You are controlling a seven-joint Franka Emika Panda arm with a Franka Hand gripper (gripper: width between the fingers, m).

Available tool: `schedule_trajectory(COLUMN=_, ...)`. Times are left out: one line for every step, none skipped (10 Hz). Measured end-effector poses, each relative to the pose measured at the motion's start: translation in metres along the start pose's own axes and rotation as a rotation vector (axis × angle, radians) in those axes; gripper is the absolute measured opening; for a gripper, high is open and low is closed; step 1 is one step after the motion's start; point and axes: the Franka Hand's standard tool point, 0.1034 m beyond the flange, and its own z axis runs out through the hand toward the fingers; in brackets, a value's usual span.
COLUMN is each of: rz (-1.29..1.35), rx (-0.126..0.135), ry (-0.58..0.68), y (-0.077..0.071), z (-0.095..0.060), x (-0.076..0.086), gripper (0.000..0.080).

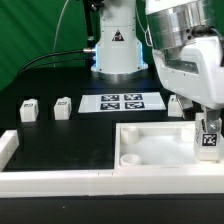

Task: Assemble one leg

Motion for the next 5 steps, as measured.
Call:
schedule_trajectory(rz=-0.14, rx=-0.001, ry=0.001, y=-0.0005, z=-0.0001, x=-0.0001, gripper=0.0644)
schedule_trajectory(rz=-0.24, rx=-0.003, ry=0.001, y=-0.0007, z=0.0002, x=-0.0006, gripper=0.0648)
schedule_trajectory(rz=-0.373, rx=-0.012, ry=0.006, y=-0.0024, z=0.0001, x=-0.0024, gripper=0.0648)
schedule_trajectory(rz=-0.522, rx=-0.02, ry=0.016, y=-0.0048, z=-0.0004, x=-0.0036, gripper=0.0649)
schedule_trajectory(rz=-0.647, rx=-0.034, ry=0.011, y=-0.0054, z=-0.0003, x=-0.0047, gripper=0.0649)
